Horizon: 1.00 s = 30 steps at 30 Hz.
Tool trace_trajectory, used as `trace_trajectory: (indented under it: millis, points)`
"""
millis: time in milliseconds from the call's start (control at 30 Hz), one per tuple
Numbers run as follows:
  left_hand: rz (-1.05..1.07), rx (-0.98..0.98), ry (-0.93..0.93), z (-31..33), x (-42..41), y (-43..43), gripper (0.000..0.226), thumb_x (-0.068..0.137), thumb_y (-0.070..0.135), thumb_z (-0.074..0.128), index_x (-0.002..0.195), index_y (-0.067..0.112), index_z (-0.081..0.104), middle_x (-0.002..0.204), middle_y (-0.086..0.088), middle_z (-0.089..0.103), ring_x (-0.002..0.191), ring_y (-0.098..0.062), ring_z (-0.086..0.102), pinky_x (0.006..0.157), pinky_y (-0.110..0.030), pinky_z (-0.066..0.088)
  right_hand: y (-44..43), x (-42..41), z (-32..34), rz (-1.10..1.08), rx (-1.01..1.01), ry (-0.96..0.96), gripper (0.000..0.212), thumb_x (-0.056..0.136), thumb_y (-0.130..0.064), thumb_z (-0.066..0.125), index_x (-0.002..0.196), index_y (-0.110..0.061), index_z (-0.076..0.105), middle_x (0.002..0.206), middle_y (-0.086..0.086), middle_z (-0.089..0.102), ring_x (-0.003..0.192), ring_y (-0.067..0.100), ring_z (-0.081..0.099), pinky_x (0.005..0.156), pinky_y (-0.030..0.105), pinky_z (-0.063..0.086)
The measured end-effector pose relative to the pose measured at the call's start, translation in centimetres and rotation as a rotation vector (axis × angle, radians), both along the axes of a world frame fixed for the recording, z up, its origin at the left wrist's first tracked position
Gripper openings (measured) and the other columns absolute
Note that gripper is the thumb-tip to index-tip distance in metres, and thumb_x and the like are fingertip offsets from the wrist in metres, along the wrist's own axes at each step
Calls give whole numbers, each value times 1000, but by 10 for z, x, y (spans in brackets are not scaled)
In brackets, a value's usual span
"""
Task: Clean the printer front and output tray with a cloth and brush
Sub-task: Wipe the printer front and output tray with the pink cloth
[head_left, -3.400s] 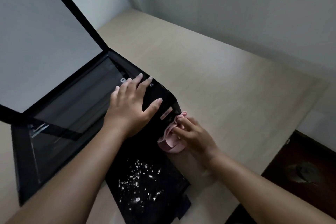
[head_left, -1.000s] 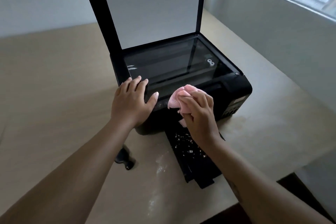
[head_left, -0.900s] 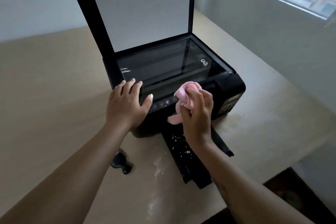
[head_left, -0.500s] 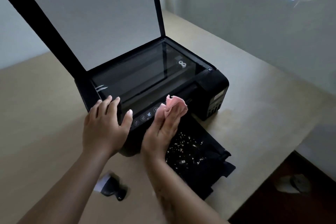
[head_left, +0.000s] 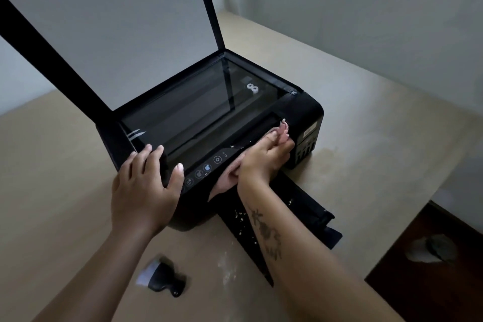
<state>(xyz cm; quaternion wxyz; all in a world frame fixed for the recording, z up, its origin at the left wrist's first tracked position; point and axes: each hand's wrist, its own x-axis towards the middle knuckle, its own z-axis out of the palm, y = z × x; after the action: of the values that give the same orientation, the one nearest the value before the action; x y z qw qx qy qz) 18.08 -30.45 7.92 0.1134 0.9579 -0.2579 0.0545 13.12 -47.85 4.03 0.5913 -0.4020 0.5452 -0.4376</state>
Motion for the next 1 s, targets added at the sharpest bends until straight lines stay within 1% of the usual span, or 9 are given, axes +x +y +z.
trace_trajectory:
  millis: [67,200,300,467,600,700,800,867,1000]
  points:
    - [6,0,-6,0,0,0,74,85,63,26,146,23,40,156,-2,34,145,-25,22,116,-45,21,9,0,-4,-3,-4,-3,26,102,-29,41,115,-8,49,106,0,46,97,20,53,84,21,39]
    - [3,-3,-12,-1,1,1,74,85,63,26,145,22,41,155,-2,36,145,-25,23,115,-46,22,51,-13,-17,146,-112,-85,14,102,-26,41,113,-18,46,105,-17,47,96,-8,52,77,-2,35]
    - [-4,-2,-18,-4,0,2,74,86,65,24,145,23,41,155,-2,36,144,-25,23,115,-46,23,20,-6,-7,56,-212,-34,24,102,-24,43,119,-7,47,110,-10,44,91,-28,44,74,-9,30]
    - [-5,9,-8,-1,2,1,74,86,65,23,146,24,39,156,-1,34,146,-24,21,115,-47,22,16,0,-13,14,66,-65,28,103,-27,41,123,-8,48,111,-2,48,95,10,51,69,4,38]
    - [0,12,0,0,-1,2,74,85,65,24,146,24,39,157,-1,33,145,-24,21,114,-48,23,63,-11,-8,115,-205,-110,25,101,-29,45,125,-22,44,114,-19,40,103,-16,50,84,3,42]
    - [1,9,4,-1,-2,2,74,86,63,25,145,23,41,156,-2,34,145,-25,22,114,-48,23,43,1,2,39,-258,-90,29,100,-25,48,129,-21,46,125,-7,40,106,-11,50,92,9,42]
    - [-6,15,8,3,-2,-1,73,86,62,26,145,21,41,156,-3,34,145,-25,22,115,-48,22,23,5,-2,-110,72,-123,32,102,-23,44,133,-13,48,125,4,44,118,12,52,105,28,43]
    - [-10,21,15,6,-3,-3,73,86,61,27,146,21,40,157,-3,33,145,-25,21,115,-48,21,41,3,-9,-52,271,-161,34,103,-27,40,136,-20,46,124,2,41,120,20,52,107,38,43]
    - [-11,18,7,6,-3,-2,73,86,61,26,146,23,39,157,-2,32,145,-24,21,115,-48,22,91,-2,6,8,-137,-106,44,100,-34,40,143,-28,37,126,-17,32,120,-11,39,107,15,36]
